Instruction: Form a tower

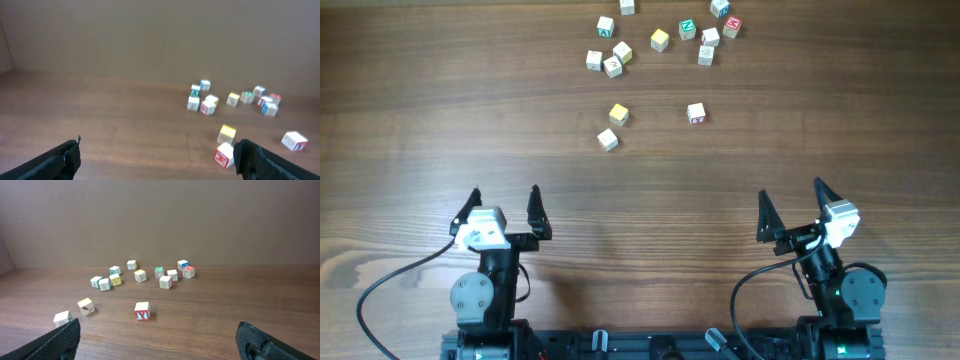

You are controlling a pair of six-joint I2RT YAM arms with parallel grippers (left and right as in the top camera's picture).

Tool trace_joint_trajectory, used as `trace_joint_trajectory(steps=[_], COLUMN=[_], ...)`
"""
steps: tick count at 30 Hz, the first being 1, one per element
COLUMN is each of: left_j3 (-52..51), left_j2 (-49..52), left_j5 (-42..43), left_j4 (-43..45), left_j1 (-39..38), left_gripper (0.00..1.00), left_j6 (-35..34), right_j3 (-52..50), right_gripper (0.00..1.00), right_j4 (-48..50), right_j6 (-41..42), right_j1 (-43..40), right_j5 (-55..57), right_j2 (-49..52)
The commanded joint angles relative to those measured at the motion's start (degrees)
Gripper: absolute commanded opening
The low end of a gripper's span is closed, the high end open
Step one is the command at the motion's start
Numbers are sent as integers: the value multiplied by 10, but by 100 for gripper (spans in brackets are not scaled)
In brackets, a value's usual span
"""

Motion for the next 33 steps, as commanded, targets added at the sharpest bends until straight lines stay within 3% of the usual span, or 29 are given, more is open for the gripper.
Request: trace_joint_trajectory(steps=[1,6,13,23,29,33], left_j3=[-5,11,188,608,917,1052], left_j2=[-4,-4,73,454,686,808], left_j5=[-14,100,111,139,138,136], left_j4=[-5,8,-76,-277,-450,-516], left_j1=[-3,-3,-3,-3,-16,-47], left_gripper=[100,100,100,100,100,100], left_j6=[8,7,10,7,-24,-24], right_j3=[-1,-1,-1,-1,-1,-1], right_gripper=[100,100,100,100,100,100], right_j4=[3,3,3,3,3,3], right_j6=[8,8,8,8,8,8], right_j1=[-3,-3,-3,-3,-3,-3], right_j5=[7,7,7,7,7,7], right_j2=[-5,-5,-5,-5,-5,-5])
